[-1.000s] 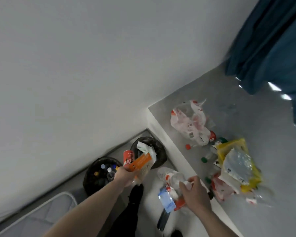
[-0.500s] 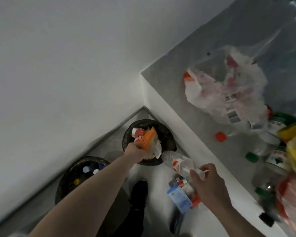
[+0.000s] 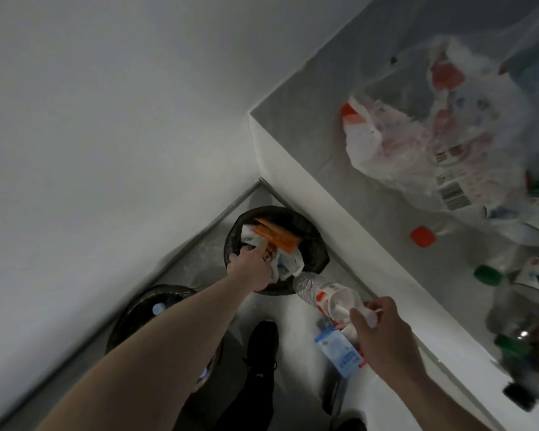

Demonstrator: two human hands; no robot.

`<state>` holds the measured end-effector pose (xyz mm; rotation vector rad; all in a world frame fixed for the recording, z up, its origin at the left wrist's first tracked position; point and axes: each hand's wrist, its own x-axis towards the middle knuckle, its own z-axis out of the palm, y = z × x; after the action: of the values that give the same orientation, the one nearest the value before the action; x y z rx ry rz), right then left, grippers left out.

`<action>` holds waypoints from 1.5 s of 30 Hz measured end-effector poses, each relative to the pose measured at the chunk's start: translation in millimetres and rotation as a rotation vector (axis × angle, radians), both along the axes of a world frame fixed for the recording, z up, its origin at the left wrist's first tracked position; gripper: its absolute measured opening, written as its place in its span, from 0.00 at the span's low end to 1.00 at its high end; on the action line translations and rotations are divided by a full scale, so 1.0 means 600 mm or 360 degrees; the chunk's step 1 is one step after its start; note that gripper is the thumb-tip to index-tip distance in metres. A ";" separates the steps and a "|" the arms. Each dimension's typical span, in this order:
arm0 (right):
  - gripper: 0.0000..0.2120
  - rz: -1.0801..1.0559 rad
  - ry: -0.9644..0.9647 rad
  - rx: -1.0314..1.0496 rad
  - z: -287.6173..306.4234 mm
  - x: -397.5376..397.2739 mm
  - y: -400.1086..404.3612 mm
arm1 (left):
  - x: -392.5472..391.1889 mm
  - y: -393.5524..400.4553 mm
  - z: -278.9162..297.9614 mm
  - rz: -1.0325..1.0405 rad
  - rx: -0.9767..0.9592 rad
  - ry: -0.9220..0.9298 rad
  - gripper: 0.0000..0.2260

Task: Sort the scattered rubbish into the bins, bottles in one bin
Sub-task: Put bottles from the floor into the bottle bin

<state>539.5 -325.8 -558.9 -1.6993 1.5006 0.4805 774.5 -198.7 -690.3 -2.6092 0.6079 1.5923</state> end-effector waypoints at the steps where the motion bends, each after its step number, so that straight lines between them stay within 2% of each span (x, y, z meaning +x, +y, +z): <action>1: 0.12 0.0011 0.0001 -0.0002 0.008 0.003 -0.001 | -0.003 0.000 0.014 0.0017 -0.0002 -0.0008 0.32; 4: 0.12 0.0062 -0.0014 0.0001 0.026 0.011 -0.004 | -0.019 0.014 0.057 0.0052 -0.0013 -0.0047 0.32; 7: 0.13 0.0148 -0.0024 0.0010 0.041 0.020 -0.005 | -0.033 0.061 0.082 0.0233 -0.0081 -0.0069 0.33; 10: 0.14 0.0255 -0.0074 0.0001 0.042 0.027 0.004 | -0.047 0.137 0.101 0.0427 -0.0193 -0.0137 0.37; 16: 0.14 0.0421 -0.0133 0.0000 0.033 0.019 0.073 | -0.108 0.323 0.130 0.0708 -0.0219 -0.0448 0.26; 22: 0.15 0.0592 -0.0282 -0.0095 0.072 -0.013 0.166 | -0.189 0.458 0.197 0.1317 -0.0234 -0.0661 0.22; 26: 0.15 0.0803 -0.0367 -0.0081 0.098 -0.003 0.201 | -0.230 0.524 0.224 0.1463 -0.0173 -0.0786 0.22; 34: 0.16 0.1076 -0.0344 0.0004 0.067 0.096 0.286 | -0.218 0.591 0.180 0.1505 -0.0069 -0.0782 0.22; 45: 0.14 0.1279 -0.0287 0.0075 -0.007 0.201 0.358 | -0.138 0.575 0.069 0.1143 0.0101 -0.0463 0.29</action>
<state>660.0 -111.0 -563.1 -2.2034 0.6232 0.7352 691.9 146.4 -648.8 -3.1032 -0.4417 1.2360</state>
